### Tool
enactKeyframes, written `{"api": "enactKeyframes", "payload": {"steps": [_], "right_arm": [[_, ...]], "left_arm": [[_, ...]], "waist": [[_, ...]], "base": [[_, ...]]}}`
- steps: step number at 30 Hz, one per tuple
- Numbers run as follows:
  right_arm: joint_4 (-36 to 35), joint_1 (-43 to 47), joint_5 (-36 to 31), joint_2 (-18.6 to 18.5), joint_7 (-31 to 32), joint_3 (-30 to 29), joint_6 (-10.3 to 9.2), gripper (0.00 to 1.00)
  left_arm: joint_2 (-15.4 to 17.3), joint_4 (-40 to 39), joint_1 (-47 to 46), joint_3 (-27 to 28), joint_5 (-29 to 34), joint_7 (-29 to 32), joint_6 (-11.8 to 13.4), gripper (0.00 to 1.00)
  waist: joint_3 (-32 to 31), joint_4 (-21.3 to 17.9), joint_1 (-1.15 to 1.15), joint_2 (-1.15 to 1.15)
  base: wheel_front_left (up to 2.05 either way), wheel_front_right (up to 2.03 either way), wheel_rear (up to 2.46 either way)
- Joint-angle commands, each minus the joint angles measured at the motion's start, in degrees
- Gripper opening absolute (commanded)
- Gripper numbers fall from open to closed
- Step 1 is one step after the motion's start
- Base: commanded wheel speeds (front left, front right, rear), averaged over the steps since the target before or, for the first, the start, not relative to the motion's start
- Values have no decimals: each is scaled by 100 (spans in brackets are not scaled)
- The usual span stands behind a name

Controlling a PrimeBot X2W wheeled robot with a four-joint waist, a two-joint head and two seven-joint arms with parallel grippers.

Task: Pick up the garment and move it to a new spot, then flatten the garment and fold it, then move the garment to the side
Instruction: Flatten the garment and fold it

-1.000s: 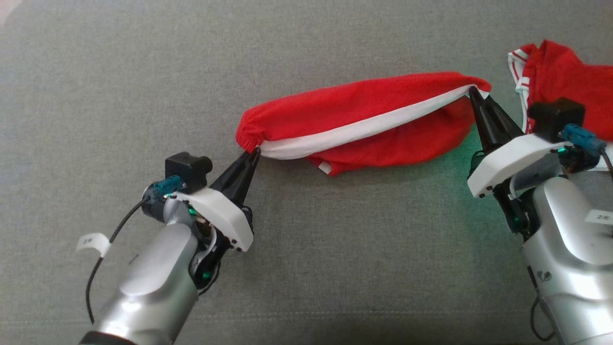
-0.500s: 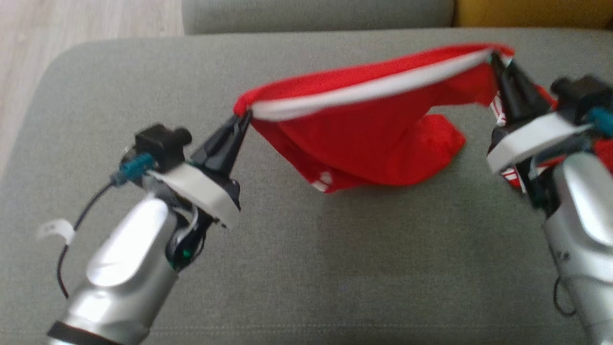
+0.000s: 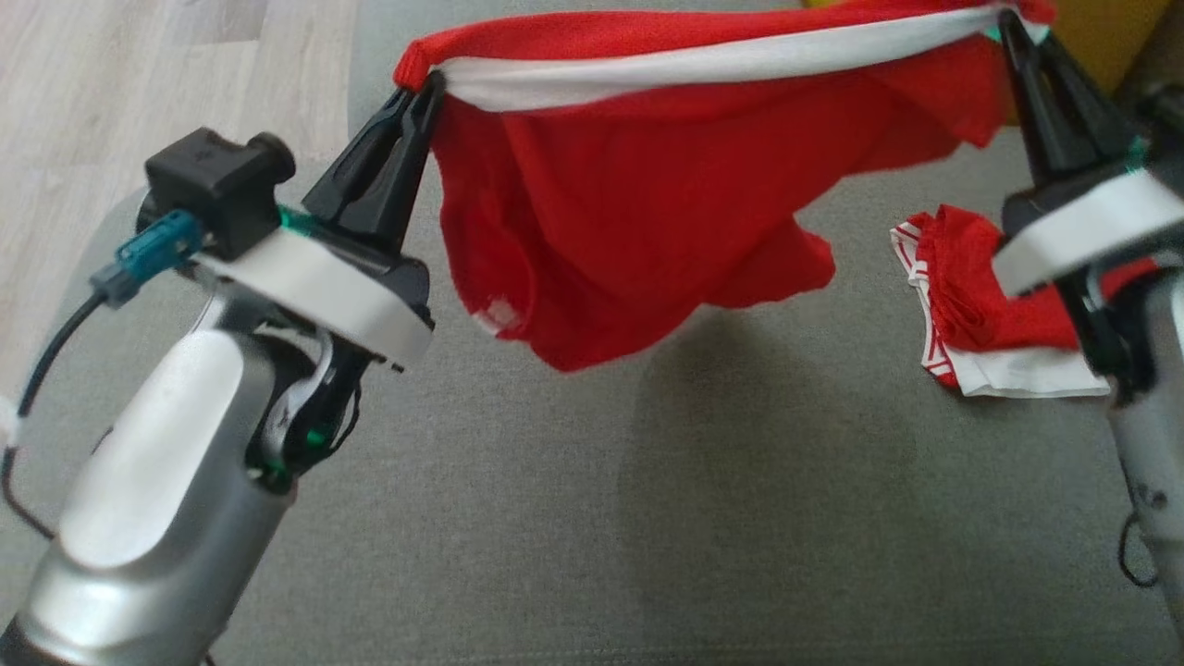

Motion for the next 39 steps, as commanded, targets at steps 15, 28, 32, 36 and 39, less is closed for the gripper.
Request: {"api": "enactKeyframes", "payload": {"steps": [15, 28, 32, 36, 39], "right_arm": [[207, -2486, 317, -266, 826, 700, -5, 0], [3200, -4484, -137, 579, -979, 806, -5, 0], [3856, -4096, -20, 676, -1224, 1098, -5, 0], [4269, -3734, 154, 703, -1310, 1354, -5, 0], [4602, -3348, 359, 667, -1325, 1660, -5, 0]], "left_arm": [[387, 893, -2473, 511, -63, 938, -320, 0], [-206, 3546, -4432, 452, 430, -752, -788, 0], [-310, 3987, -4036, 91, 514, -988, -950, 0], [-370, 4240, -3572, -234, 544, -1105, -1029, 0], [-408, 4405, -3058, -558, 552, -1190, -1065, 0]], "waist": [[1868, -33, 0, 0], [2739, 233, 0, 0], [2706, 314, 0, 0], [2607, 373, 0, 0], [2458, 426, 0, 0]], "base": [[0, 0, 0], [0, 0, 0], [0, 0, 0], [0, 0, 0], [0, 0, 0]]}}
